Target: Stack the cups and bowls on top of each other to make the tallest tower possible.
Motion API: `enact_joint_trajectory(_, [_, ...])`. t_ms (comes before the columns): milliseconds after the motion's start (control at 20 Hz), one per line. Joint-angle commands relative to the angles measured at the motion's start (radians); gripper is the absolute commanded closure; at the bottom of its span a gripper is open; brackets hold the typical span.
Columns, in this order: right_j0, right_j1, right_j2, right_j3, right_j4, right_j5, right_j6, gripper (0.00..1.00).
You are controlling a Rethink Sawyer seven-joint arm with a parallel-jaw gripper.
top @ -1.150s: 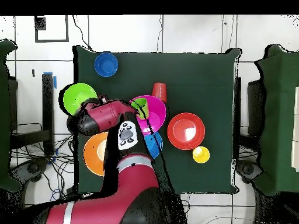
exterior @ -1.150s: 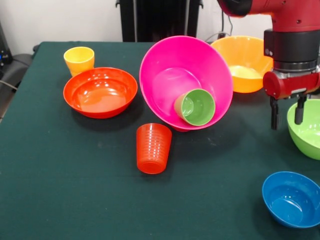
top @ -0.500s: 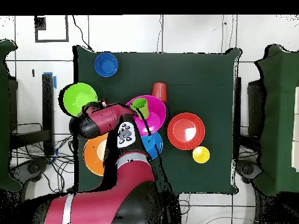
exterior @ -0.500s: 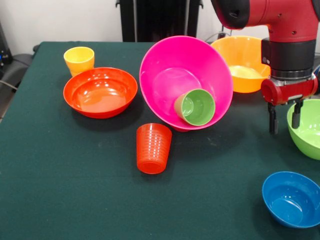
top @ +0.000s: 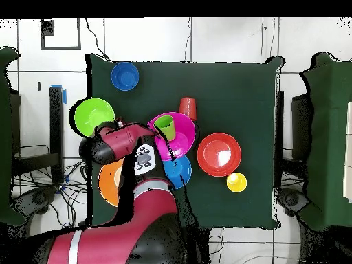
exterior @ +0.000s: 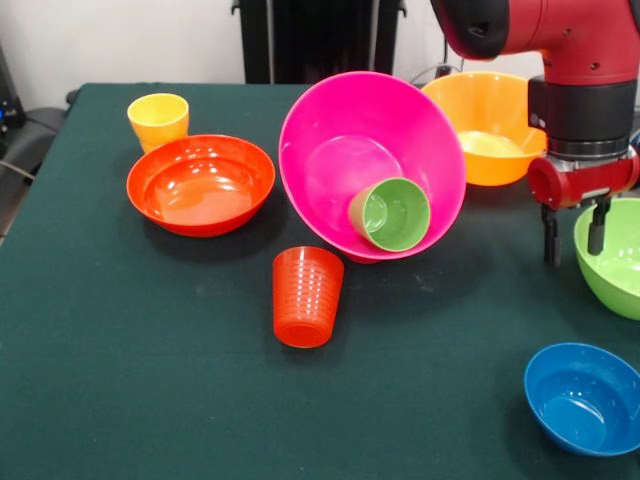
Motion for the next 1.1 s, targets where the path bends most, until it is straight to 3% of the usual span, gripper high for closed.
enact_joint_trajectory(50, [0.022,0.02,0.01,-0.04,0.026,-0.019,0.138,0.0])
enact_joint_trajectory(1100, [0.071,0.091,-0.061,-0.073,0.067,-0.123,0.151,0.0])
